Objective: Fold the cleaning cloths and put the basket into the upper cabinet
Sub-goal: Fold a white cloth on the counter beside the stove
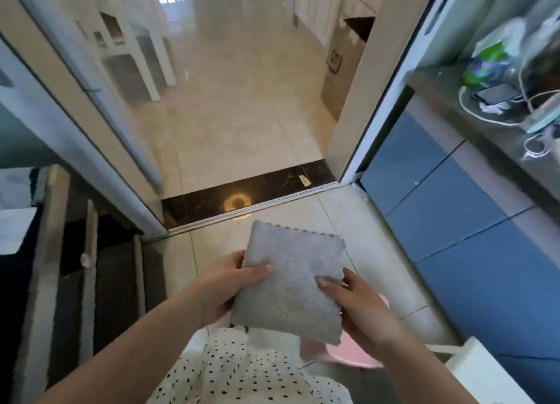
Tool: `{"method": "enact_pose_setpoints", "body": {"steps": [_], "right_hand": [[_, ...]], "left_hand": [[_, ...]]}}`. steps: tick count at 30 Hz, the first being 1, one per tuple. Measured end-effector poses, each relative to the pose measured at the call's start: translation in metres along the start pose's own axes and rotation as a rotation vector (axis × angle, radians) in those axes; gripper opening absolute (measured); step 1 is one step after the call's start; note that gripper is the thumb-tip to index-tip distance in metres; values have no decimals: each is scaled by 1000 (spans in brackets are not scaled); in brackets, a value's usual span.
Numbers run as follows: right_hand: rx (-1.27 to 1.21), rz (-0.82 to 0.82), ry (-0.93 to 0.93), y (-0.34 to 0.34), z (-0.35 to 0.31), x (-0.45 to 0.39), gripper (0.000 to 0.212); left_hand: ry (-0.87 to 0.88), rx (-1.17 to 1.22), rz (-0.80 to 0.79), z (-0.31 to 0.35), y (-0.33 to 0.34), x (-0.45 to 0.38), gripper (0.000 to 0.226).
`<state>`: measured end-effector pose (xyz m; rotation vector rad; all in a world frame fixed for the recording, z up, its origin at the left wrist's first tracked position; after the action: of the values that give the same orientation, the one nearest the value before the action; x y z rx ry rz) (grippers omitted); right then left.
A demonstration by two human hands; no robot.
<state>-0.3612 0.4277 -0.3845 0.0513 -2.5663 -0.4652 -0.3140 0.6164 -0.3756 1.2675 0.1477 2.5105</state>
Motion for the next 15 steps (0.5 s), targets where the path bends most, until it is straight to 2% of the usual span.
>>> {"method": "enact_pose_setpoints", "body": {"steps": [3, 9, 11, 15], "right_hand": [[-100, 95, -57, -3, -18, -26, 56], [-261, 306, -134, -21, -52, -53, 52], [-289, 393, -149, -35, -60, -59, 57], [-357, 547, -182, -64, -76, -68, 51]], "left_hand": [[-15, -145, -93, 51, 1, -37, 31], [-104, -389, -261, 124, 30, -96, 51], [-129, -444, -306, 142, 49, -115, 50], [-160, -506, -390, 172, 89, -150, 39]]}}
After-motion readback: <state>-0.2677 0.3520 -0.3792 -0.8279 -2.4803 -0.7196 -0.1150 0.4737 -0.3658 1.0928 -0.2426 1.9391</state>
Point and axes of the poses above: each hand's wrist, its own x-axis away from the middle knuckle, its own y-axis out of the palm, z = x × y, the point moved 5 cm from there along -x, towards the middle knuckle, and after that the axes turned 8 degrees about -y, right-handed, at the moved point
